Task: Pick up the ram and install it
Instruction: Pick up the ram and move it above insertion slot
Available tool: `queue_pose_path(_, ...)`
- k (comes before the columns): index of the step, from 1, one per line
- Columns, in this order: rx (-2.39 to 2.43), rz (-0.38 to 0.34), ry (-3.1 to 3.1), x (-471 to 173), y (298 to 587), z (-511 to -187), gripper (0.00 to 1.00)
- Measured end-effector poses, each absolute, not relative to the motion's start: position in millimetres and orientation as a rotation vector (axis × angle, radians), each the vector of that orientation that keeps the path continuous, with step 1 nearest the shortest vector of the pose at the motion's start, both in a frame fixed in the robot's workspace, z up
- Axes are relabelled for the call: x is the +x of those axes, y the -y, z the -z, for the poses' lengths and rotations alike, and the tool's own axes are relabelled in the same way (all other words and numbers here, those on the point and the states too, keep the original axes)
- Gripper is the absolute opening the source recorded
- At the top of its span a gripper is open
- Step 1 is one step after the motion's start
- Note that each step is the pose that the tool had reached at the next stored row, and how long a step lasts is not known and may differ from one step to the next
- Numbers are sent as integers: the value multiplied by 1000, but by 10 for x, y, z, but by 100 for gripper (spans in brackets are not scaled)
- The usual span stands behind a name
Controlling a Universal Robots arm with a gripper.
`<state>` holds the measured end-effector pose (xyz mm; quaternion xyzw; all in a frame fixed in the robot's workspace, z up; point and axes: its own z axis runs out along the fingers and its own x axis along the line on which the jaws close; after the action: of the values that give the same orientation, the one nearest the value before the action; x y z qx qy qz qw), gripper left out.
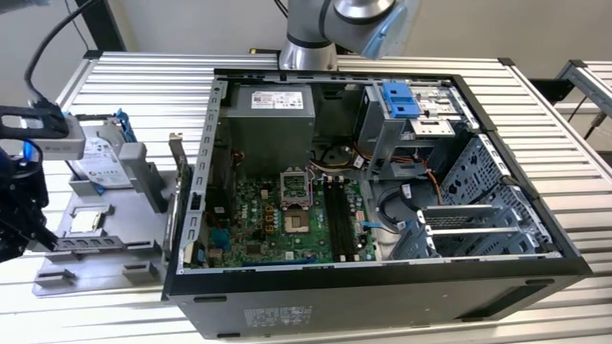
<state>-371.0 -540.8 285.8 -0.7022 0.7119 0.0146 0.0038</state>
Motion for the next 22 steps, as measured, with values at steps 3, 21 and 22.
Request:
queue_pose_path(3,-2201,-46,-2231,-3710,5408,-2994,0)
queue_pose_path(21,-2201,-46,-2231,-3710,5408,-3815,0)
queue_pose_path(22,-2201,-46,-2231,-3710,5408,-3856,0)
